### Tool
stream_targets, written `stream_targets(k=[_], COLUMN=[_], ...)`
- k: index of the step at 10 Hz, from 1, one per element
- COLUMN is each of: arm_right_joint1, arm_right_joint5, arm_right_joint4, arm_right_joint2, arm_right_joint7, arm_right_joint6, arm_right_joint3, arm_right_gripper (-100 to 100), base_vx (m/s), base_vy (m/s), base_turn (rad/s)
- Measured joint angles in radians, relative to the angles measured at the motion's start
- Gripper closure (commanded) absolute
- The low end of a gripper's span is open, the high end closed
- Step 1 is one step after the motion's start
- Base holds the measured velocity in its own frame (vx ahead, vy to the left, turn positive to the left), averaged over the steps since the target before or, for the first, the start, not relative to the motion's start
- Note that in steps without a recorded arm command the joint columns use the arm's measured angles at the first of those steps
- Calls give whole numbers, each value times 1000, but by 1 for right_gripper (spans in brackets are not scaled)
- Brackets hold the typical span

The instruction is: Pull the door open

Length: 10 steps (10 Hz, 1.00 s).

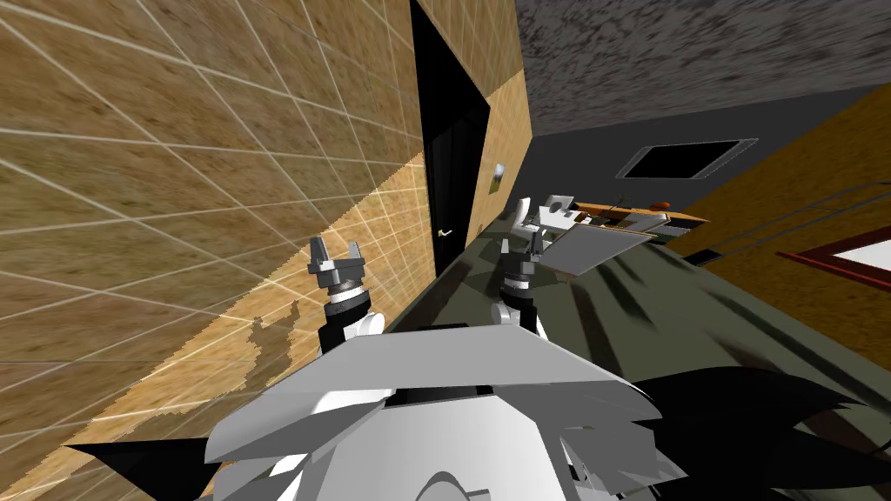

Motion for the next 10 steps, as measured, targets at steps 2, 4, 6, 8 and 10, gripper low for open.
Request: stream_targets(k=[2, 4, 6, 8, 10], arm_right_joint1=[-19, -38, -50, -65, -91], arm_right_joint5=[-1, -2, -2, -4, -4], arm_right_joint4=[41, 92, 137, 182, 242], arm_right_joint2=[-11, -22, -31, -43, -51], arm_right_joint7=[-1, -4, -7, -10, -11], arm_right_joint6=[-4, -13, -23, -32, -39], arm_right_joint3=[-2, -2, 1, 0, 1], arm_right_gripper=[-100, -100, -100, -100, -100], base_vx=[89, 105, 78, 71, 71], base_vy=[-37, -63, -54, -58, -72], base_turn=[130, 114, 117, 126, 146])
